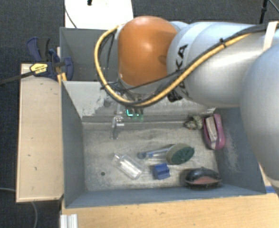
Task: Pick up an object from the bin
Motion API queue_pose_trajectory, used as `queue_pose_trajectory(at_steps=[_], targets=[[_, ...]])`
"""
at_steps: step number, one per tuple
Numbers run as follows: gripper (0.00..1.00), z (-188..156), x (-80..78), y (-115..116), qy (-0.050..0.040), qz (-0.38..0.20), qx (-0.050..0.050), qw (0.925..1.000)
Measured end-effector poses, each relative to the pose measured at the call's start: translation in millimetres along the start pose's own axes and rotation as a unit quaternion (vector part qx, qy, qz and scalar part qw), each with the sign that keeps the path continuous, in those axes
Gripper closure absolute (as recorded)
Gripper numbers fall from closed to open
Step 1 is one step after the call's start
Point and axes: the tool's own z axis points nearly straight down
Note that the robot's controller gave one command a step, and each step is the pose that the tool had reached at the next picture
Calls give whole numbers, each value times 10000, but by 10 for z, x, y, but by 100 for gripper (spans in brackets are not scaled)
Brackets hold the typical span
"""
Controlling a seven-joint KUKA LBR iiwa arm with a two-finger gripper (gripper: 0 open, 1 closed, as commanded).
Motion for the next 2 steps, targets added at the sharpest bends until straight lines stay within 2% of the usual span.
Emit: queue_pose_trajectory(at_steps=[1, 2], targets=[[0, 1422, 799, -523, -44, -637, -7, 9980], [0, 1102, 776, -862, -57, -114, -4, 9999]])
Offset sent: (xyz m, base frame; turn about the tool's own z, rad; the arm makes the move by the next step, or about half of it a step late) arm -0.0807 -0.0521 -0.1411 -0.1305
